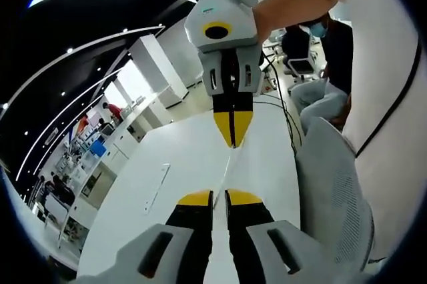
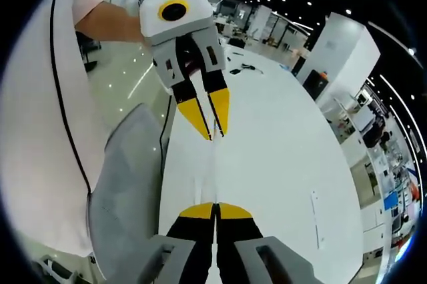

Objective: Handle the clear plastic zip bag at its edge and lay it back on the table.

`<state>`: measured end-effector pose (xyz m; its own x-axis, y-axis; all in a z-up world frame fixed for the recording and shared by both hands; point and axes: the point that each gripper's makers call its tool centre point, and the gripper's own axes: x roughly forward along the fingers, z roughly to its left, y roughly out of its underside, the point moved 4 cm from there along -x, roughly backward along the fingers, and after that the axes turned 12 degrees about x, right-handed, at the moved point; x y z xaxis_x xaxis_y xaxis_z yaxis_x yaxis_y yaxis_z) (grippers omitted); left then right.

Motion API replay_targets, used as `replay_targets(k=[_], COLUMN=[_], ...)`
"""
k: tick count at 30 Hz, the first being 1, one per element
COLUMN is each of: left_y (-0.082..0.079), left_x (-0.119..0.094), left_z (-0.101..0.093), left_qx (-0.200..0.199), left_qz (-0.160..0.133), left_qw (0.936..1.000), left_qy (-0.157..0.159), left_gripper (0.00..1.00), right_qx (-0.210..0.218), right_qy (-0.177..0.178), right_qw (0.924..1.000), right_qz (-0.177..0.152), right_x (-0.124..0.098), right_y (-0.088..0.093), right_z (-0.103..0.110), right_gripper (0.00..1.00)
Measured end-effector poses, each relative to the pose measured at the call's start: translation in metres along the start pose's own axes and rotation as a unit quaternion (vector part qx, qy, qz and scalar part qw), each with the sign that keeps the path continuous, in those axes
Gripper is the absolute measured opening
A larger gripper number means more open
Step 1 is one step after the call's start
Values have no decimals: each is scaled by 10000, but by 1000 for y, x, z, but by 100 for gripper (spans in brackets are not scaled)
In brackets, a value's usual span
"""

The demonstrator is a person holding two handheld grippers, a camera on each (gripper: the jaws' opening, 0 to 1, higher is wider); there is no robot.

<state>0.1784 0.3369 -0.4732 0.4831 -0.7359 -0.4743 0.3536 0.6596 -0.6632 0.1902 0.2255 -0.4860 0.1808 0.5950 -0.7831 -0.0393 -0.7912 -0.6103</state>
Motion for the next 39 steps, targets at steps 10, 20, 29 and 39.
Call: replay_targets(k=[10,20,29,39], left_y=[-18,-38,-42,-41], left_x=[3,16,23,30], left_z=[1,-8,-12,-18], left_qx=[142,389,550,608], left_qz=[-89,-93,5,178], left_qw=[9999,9986,9968,9951], left_qy=[6,336,573,766], left_gripper=[9,7,6,5], right_qx=[-18,-36,-140,-223], right_qy=[56,101,135,154], right_qw=[10000,9999,9997,9995], right_qz=[52,86,121,144], right_x=[1,3,4,5], right_y=[0,-2,-5,-9], right_z=[-1,0,2,5], right_gripper=[0,0,0,0])
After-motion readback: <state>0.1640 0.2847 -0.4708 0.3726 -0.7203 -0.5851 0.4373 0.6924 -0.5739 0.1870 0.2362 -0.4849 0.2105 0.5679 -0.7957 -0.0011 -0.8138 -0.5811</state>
